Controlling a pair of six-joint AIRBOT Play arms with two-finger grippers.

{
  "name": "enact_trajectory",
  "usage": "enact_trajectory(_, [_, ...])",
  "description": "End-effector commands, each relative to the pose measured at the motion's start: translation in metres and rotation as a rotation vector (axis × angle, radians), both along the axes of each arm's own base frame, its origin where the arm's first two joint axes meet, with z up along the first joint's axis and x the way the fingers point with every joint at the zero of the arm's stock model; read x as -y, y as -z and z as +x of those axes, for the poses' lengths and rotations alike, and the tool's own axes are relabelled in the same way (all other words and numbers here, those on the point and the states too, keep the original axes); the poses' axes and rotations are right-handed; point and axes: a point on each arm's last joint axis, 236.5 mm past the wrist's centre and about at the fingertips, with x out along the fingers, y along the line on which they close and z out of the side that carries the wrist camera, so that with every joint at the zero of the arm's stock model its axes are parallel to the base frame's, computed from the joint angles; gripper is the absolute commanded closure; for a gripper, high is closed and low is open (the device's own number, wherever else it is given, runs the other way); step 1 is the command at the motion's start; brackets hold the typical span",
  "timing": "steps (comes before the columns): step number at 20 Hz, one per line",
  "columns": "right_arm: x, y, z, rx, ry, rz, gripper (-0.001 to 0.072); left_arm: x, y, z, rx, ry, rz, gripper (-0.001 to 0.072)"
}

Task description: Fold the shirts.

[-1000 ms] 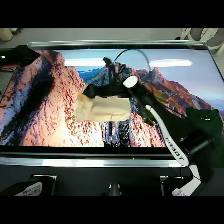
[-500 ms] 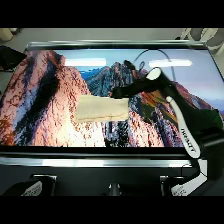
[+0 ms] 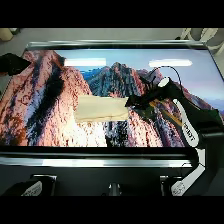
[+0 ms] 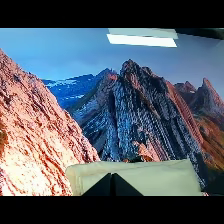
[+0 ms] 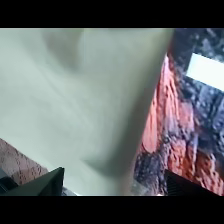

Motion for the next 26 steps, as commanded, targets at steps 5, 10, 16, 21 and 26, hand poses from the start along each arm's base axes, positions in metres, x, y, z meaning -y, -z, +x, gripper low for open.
enact_trajectory(5, [-0.036, 0.015, -0.002, -0.019, 0.004, 0.059, 0.0625, 0.009, -0.005, -0.001, 0.013, 0.029, -0.030, 0.0687])
enact_trajectory(10, [-0.001, -0.071, 0.041, 0.231, 0.063, 0.200, 0.0694, 0.008, -0.005, -0.001, 0.018, 0.034, -0.021, 0.0687])
enact_trajectory(16, [0.192, -0.162, 0.025, 0.374, 0.271, -0.018, 0.0693, 0.008, -0.005, 0.000, 0.026, 0.038, -0.013, 0.0687])
enact_trajectory(21, [0.322, -0.228, -0.023, 0.467, 0.558, -0.126, 0.0693, 0.008, -0.005, 0.000, 0.030, 0.044, -0.005, 0.0687])
enact_trajectory(26, [0.383, -0.256, -0.081, 0.461, 0.723, -0.148, 0.0692, 0.007, -0.006, 0.002, 0.058, 0.066, 0.034, 0.0687])
